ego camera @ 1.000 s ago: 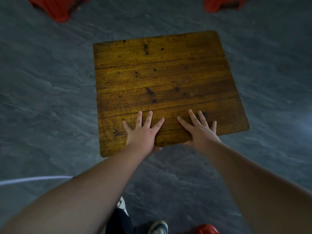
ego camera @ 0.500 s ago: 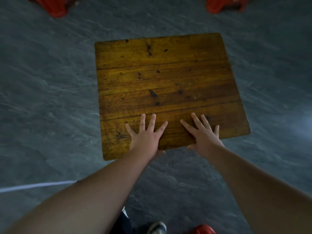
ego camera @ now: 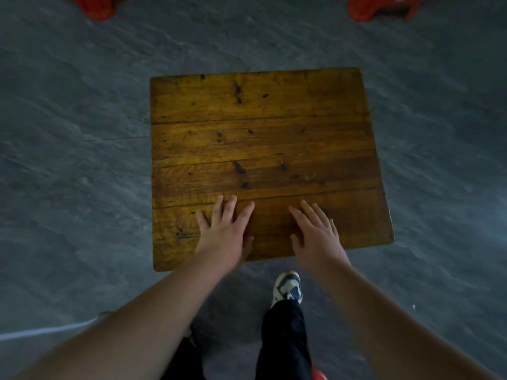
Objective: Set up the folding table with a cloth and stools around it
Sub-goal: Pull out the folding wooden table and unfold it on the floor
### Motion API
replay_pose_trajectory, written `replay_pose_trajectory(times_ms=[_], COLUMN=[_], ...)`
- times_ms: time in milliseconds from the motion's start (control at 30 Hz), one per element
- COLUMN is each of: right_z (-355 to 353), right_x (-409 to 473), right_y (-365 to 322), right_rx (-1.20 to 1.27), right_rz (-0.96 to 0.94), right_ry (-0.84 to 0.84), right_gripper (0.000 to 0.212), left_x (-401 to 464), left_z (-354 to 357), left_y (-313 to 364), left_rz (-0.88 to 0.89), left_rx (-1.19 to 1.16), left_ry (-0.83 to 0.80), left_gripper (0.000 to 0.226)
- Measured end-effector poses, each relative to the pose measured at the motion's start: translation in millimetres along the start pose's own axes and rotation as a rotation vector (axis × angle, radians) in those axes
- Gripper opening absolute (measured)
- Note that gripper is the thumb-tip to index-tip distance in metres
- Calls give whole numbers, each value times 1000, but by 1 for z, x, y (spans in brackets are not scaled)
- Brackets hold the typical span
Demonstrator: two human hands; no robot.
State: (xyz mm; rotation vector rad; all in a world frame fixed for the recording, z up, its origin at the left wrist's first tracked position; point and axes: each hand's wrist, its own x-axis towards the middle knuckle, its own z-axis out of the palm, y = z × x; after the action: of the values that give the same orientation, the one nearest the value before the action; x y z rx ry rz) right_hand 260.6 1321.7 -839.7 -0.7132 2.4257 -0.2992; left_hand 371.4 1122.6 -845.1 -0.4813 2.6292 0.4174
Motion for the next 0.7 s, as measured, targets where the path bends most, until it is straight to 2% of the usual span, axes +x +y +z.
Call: replay_pose_trajectory(times_ms=[67,167,400,600,700], right_z=[-6,-32,-89,-96,-93], right_x=[8,30,118,154,150], right_y=[6,20,45,53,54], right_rx=[-14,-9,-238,-325,-331], right_rz=[-45,-53,-10,31,19], right_ry=[-5,-30,-45,-155,-140], right_gripper=[69,70,92,100,101], left_x=[4,18,75,102,101], left_z=[-6,-24,-61,-68,-63], left_y=[-1,-6,-44,-60,-60], left_rz=[-25,-105,-301,-329,-338], left_rx=[-9,-72,-109,-132,-127], left_ry=[70,83,-6,-145,-145], left_gripper=[77,79,102,110,110])
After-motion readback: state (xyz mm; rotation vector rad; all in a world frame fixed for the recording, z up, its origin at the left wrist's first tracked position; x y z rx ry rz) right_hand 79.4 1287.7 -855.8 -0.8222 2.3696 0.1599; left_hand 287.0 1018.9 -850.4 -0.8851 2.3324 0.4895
